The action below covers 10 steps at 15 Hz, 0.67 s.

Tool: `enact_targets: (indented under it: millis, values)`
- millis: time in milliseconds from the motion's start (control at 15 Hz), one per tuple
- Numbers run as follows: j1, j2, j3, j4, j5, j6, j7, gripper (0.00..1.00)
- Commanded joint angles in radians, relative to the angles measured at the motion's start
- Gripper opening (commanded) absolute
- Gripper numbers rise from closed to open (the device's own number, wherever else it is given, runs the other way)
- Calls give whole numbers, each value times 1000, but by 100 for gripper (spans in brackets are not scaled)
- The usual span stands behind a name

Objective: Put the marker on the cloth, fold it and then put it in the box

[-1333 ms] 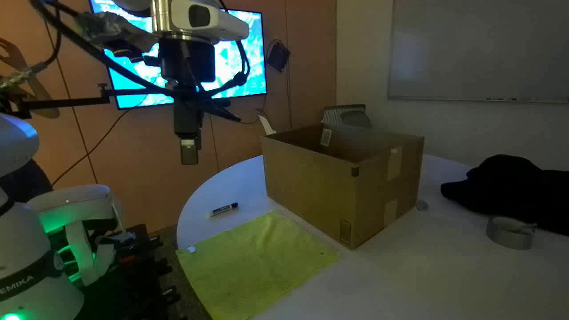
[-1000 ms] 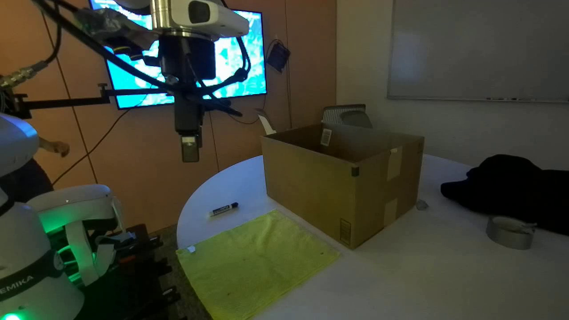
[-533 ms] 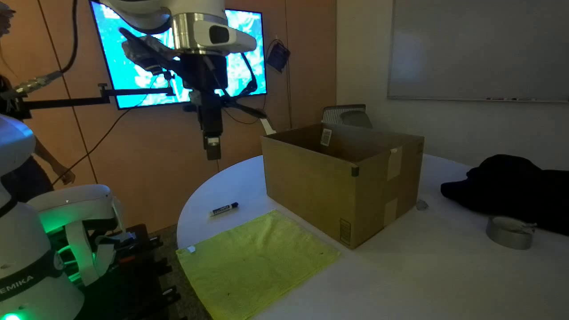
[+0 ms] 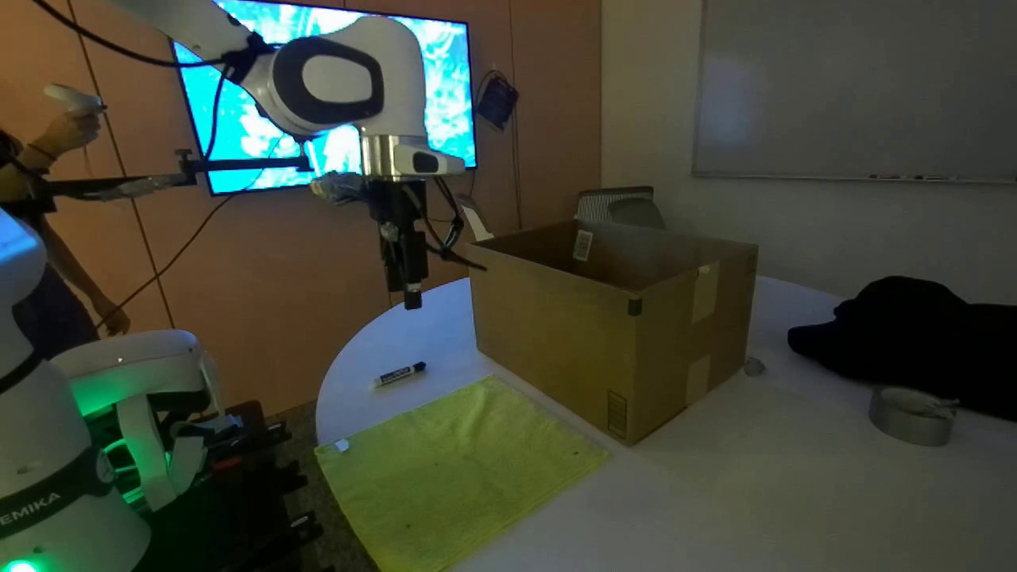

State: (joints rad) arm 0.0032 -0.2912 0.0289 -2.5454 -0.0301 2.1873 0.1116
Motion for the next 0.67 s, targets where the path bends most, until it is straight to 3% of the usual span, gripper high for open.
enact_targets:
  millis: [0,600]
  values:
    - [66,156,54,25,108,112,68,100]
    - [217,402,195,19,298,395,96,100]
